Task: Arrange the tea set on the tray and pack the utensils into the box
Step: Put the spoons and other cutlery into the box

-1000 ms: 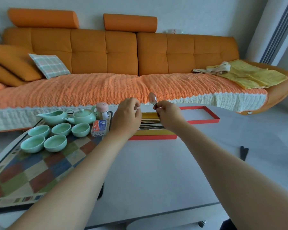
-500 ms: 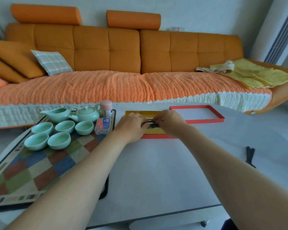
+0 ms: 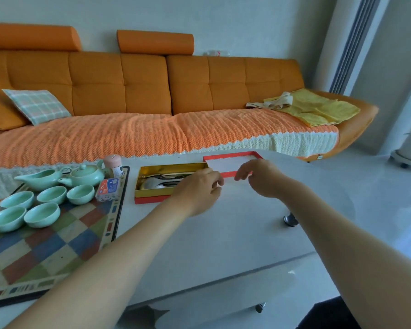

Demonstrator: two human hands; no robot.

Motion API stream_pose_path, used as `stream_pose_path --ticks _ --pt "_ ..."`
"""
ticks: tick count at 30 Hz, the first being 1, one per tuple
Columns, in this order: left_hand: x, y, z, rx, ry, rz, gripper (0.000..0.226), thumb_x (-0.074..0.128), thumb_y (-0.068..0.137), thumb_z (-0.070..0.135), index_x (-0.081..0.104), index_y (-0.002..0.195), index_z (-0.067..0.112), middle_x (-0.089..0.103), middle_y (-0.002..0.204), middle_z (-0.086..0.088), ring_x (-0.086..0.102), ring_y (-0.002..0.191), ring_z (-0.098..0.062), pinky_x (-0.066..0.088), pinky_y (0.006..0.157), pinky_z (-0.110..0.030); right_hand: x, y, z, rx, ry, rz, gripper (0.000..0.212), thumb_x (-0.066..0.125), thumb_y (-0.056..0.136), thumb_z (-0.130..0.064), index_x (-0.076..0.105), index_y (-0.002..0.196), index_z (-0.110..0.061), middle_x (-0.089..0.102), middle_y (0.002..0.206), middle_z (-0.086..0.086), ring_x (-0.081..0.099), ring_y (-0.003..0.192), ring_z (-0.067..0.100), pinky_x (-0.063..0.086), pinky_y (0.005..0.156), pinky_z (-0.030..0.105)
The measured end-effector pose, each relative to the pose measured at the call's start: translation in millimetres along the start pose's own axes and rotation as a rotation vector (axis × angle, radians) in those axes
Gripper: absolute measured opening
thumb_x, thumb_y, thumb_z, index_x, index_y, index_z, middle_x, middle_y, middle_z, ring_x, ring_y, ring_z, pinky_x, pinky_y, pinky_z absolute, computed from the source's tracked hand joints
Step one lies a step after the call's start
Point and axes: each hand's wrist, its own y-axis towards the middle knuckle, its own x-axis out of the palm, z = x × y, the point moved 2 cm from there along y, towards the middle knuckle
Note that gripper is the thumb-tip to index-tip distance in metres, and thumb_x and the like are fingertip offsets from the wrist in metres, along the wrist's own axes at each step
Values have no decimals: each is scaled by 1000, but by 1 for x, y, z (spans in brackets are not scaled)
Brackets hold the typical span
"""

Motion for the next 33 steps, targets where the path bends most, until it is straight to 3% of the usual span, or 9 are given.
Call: stream_pose_path --ticks 2,5,9,12,14,17,25,28,33 --pt "14 3 22 14 -1 -94 18 50 98 30 62 111 27 57 109 11 57 94 -10 45 73 -25 -13 -18 25 51 -79 -66 64 36 80 14 72 93 -37 64 104 -11 60 93 8 54 80 27" --pt "32 10 52 45 2 -191 19 51 98 32 62 112 29 61 114 10 56 91 -9 51 74 -25 -24 -42 55 109 -167 -173 69 36 78 15 71 98 -41 60 108 -13 57 94 7 51 75 22" --pt "51 17 84 76 -32 -287 26 55 96 35 61 119 26 60 115 8 56 93 -11 44 71 -21 -26 -59 77 139 -209 -297 72 38 75 17 70 103 -40 58 113 -10 57 100 13 54 81 28" --pt "61 22 97 81 -26 -332 36 59 92 45 59 123 28 60 119 8 56 96 -12 50 80 -26 -22 -61 82 140 -209 -328 64 44 78 14 71 105 -37 58 112 -8 56 99 14 50 78 25" --pt "64 24 100 75 -12 -369 44 62 87 52 58 125 31 59 119 10 55 97 -12 51 81 -29 -19 -59 81 134 -189 -348 46 59 83 5 73 101 -35 63 109 -7 59 97 14 51 80 25" --pt "69 25 97 55 -2 -392 47 66 85 54 59 126 31 59 118 9 56 97 -14 50 80 -28 -15 -54 74 113 -163 -347 21 75 83 -15 74 98 -30 69 106 -6 61 92 12 49 76 21" --pt "54 21 53 -23 -76 -349 36 68 90 21 64 125 20 62 120 -1 59 100 -16 46 83 -20 6 -33 39 48 -100 -285 18 74 86 -19 78 103 -25 69 98 -7 60 91 11 48 75 19" --pt "39 17 32 -64 -82 -335 38 71 87 22 65 124 19 62 121 0 58 98 -14 46 82 -20 14 -23 22 22 -78 -259 15 74 86 -20 78 99 -26 68 95 -8 60 91 13 45 70 19" --pt "15 8 -1 -99 23 -440 37 71 85 26 67 121 23 66 117 4 61 98 -12 50 82 -21 35 -5 -18 -52 -88 -328 20 74 88 -23 77 107 -23 71 106 -4 61 98 15 51 85 24"
